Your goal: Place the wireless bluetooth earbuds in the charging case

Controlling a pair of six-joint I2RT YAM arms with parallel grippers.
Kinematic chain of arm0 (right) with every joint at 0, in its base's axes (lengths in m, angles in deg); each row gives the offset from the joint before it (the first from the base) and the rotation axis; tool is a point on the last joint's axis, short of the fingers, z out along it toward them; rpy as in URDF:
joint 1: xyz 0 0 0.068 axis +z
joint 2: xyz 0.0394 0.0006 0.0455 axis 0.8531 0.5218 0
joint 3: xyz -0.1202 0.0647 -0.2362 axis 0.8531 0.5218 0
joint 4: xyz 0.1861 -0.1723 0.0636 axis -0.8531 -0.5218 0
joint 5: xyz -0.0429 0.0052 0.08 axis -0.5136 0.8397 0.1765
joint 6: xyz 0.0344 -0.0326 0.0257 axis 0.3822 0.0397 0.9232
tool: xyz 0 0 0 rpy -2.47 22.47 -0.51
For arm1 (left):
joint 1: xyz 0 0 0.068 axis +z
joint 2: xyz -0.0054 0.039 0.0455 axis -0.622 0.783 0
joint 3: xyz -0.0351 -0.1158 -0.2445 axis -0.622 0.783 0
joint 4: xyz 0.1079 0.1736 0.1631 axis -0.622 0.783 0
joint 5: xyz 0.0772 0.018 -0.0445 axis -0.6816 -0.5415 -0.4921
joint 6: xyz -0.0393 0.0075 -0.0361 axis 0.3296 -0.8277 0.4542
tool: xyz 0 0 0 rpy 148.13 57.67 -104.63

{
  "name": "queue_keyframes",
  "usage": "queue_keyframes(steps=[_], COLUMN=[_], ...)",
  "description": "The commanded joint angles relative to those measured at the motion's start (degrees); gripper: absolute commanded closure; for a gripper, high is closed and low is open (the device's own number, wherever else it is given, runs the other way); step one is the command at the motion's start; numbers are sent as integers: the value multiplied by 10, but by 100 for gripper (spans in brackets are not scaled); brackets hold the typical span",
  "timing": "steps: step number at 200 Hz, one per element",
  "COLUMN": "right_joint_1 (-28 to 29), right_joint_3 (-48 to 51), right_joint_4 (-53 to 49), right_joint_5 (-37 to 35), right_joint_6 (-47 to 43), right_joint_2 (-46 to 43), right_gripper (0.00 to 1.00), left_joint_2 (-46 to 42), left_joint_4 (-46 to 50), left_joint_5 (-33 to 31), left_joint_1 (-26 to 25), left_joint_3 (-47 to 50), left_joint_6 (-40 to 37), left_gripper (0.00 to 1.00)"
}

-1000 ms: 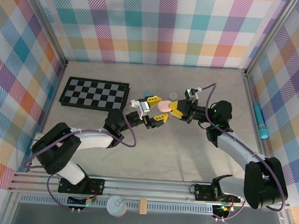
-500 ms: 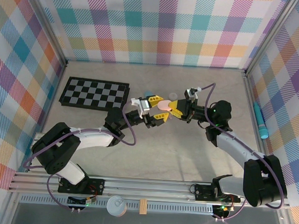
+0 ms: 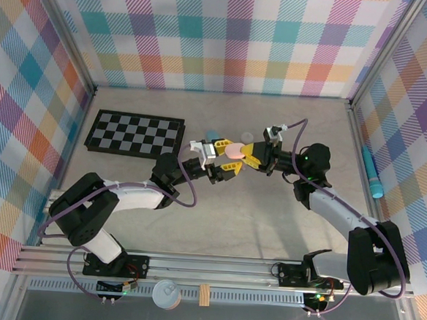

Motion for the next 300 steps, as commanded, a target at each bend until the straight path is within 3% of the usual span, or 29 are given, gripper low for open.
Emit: queue_keyframes(steps=[1, 36, 93, 153, 166, 183, 206, 221, 240, 263, 300], right_joint_1=[-3, -3, -3, -3, -2, -3, -4, -8, -10, -10, 15], right_joint_3=[-4, -4, -4, -4, -5, -8, -31, -69, -135, -208, -291], right_joint_4=[17, 7, -5, -15, -23, -51, -192, -362, -564, -738, -869], right_joint_5=[-3, -1, -2, -6, -7, -9, -14, -17, -46, -109, -159], right_joint_6=[-9, -15, -23, -26, -32, -54, -159, -271, -427, -601, -863], right_joint_2=[-10, -10, -12, -16, -18, -27, -65, -95, -128, -148, -175], right_gripper=[95, 95, 95, 94, 88, 71, 46, 28, 14, 7, 4], left_joint_2=[-2, -8, -14, -8, -7, -8, -13, -17, -28, -43, -67], left_joint_4=[-30, -30, -30, -29, -29, -28, -26, -25, -23, -21, -18], left_joint_5=[19, 25, 27, 35, 35, 33, 26, 26, 24, 23, 23], left_joint_1=[5, 5, 5, 5, 5, 5, 7, 12, 19, 27, 36], left_joint_3=[-14, -13, -11, -13, -13, -11, -3, 8, 24, 45, 77], left_joint_6=[4, 6, 8, 9, 8, 7, 5, 4, 5, 6, 21], left_gripper=[44, 53, 51, 66, 67, 68, 68, 68, 68, 68, 68])
